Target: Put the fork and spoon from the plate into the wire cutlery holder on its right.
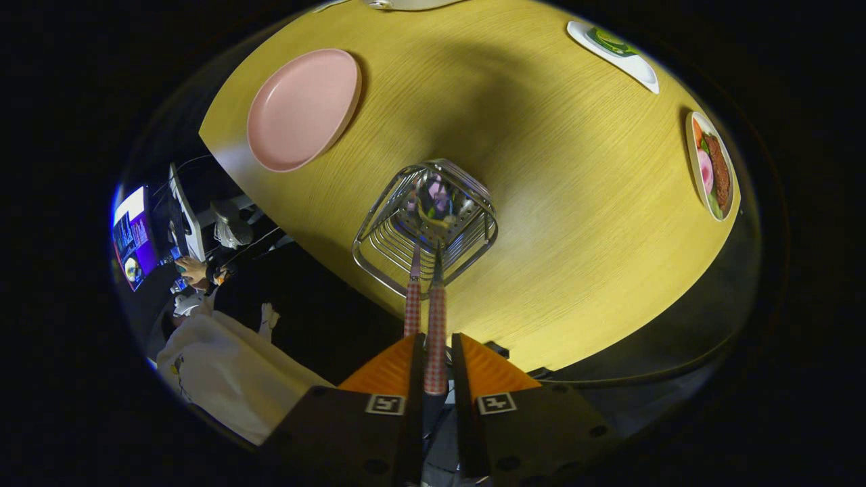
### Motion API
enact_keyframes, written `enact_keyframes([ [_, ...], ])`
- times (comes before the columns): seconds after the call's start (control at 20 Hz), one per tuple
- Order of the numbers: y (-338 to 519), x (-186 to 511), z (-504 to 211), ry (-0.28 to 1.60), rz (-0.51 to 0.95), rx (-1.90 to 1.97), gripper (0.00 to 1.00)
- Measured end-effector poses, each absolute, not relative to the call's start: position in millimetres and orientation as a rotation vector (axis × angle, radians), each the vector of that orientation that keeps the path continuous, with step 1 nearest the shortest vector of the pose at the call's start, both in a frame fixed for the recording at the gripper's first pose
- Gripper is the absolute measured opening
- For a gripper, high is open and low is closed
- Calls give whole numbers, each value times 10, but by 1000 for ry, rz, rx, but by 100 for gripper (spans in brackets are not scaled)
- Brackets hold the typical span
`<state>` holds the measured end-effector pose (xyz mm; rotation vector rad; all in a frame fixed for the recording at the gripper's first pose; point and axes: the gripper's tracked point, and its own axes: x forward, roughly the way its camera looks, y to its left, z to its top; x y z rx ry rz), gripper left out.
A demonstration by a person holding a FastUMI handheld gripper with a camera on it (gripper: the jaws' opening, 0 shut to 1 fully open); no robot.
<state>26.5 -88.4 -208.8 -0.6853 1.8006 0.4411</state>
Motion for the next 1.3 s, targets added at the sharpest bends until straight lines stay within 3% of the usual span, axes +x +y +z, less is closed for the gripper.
enact_keyframes([
  [0.1,-813,283,-2064,1764,446,-640,67],
  [0.2,-704,273,-1973,1722,467,-563,74],
  [0.3,-627,291,-1888,1660,480,-501,100],
  [0.8,-223,421,-947,1153,506,-271,99],
  [1.3,-314,534,-85,594,364,-200,99],
])
